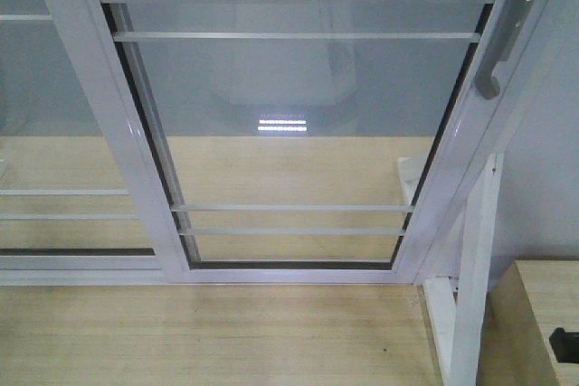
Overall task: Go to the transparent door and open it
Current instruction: 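Align the base in front of the door's grey handle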
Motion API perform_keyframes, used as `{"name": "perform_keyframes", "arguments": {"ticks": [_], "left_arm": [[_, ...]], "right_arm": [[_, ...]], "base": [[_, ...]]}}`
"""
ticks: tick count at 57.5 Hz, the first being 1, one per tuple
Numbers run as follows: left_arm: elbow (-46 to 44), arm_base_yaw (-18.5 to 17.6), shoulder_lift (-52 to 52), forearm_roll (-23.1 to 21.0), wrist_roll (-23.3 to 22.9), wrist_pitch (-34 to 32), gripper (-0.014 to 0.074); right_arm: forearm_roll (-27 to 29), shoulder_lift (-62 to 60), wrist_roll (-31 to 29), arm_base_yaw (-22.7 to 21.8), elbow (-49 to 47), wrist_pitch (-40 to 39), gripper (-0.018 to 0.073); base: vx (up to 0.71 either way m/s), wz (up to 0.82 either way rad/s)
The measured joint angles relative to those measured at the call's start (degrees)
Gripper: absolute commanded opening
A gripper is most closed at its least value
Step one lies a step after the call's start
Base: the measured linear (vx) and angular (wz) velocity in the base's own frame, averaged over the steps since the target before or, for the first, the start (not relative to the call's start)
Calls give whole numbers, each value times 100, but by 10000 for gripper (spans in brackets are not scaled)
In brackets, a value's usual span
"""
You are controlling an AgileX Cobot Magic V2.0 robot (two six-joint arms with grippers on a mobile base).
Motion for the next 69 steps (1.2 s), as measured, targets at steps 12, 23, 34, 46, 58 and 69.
{"name": "perform_keyframes", "arguments": {"ticks": [12,23,34,46,58,69], "left_arm": [[0,0,0,0,0,0,-6],[1,-1,147,-10,0,-18,-6],[7,-1,200,-10,0,-3,-6],[7,-1,200,-10,0,-9,-6],[7,-1,200,-10,0,-9,-6],[7,-1,200,-10,0,-9,-6]], "right_arm": [[4,0,-5,0,0,-6,-6],[4,0,-5,-5,6,-35,-6],[4,0,-5,-5,17,6,-6],[4,0,-5,-5,17,6,-6],[4,0,-5,-5,17,6,-6],[4,0,-5,-5,17,-5,-6]], "base": [[10,1],[0,-3],[0,1],[0,0],[0,0],[0,0]]}}
